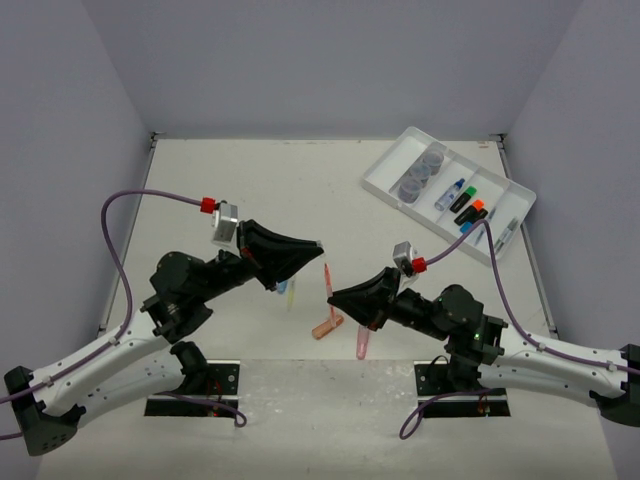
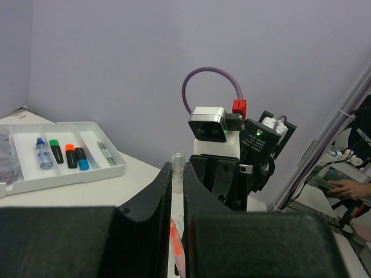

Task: Sort the stationery into containers
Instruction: Close the pen cap on the pen.

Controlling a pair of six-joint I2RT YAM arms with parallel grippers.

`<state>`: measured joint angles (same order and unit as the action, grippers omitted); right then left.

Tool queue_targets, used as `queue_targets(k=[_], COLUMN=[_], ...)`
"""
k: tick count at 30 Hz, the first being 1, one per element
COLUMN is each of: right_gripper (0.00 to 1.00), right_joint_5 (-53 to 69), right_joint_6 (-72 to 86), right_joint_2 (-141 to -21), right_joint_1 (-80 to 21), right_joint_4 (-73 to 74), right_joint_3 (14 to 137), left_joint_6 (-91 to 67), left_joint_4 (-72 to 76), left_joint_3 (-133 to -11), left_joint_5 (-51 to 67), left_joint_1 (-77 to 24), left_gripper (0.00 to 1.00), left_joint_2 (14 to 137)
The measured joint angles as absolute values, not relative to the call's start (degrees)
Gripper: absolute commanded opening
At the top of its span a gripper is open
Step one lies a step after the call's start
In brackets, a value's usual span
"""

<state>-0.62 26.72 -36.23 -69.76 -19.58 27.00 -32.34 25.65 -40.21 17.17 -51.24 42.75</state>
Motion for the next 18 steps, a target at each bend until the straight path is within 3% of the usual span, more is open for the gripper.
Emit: queue_targets(k=[18], right_gripper=[0.0], right_joint_5=[-1.32], right_joint_6=[25.45], right_joint_2=[-36.21], right_joint_1=[-69.76], right_joint_4=[-18.83], right_joint_3=[28.41], left_joint_6=[-32.38], left_joint_4=[26.14], left_joint_3=[-40.21], left_joint_5=[17.8], left_joint_1=[-51.24], left_gripper=[0.0], left_joint_2=[44.62])
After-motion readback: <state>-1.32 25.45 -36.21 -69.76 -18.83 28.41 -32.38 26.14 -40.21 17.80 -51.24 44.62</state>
